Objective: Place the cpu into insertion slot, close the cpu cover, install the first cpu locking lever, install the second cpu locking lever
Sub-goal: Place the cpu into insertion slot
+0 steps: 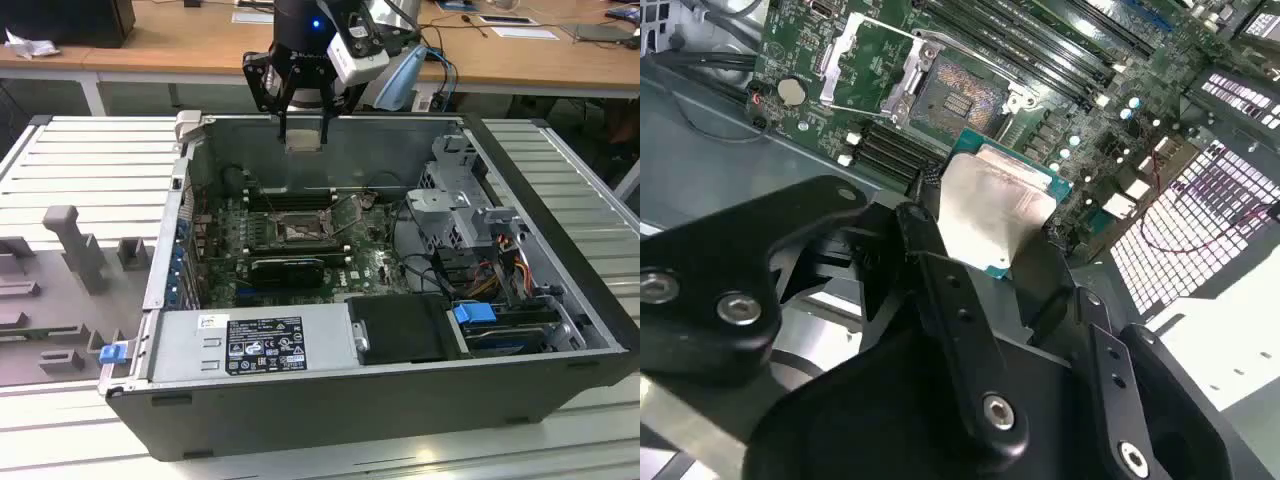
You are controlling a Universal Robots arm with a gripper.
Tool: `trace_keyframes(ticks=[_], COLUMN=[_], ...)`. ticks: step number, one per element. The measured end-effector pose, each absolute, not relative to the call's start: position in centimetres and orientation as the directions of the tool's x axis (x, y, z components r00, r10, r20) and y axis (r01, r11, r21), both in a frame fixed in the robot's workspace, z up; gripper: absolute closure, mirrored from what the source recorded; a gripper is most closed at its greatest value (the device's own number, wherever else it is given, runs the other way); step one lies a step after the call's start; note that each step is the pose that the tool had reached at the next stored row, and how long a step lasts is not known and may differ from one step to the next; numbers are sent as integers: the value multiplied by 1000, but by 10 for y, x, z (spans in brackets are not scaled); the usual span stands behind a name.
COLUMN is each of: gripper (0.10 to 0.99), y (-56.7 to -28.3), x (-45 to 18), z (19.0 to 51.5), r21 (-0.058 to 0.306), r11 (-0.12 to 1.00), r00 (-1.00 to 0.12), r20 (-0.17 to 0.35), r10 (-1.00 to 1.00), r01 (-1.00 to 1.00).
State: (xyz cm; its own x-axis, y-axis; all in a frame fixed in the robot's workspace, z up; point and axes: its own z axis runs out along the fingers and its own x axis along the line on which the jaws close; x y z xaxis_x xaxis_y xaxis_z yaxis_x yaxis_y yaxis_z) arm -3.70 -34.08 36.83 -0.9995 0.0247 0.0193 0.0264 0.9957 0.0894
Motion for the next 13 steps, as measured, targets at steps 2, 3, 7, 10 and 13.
trace_keyframes(ticks=[2, 3, 7, 10, 13], gripper=[557, 557, 557, 557, 557], y=[-341, -341, -341, -341, -341], x=[-37, -37, -39, -39, -39], z=[368, 368, 368, 366, 366], r21=[89, 89, 89, 89, 89], r11=[992, 987, 984, 984, 982], r00=[-996, -991, -988, -988, -986], r20=[19, 19, 19, 19, 19], r10=[84, 129, 153, 153, 166], r01=[85, 130, 154, 155, 167])
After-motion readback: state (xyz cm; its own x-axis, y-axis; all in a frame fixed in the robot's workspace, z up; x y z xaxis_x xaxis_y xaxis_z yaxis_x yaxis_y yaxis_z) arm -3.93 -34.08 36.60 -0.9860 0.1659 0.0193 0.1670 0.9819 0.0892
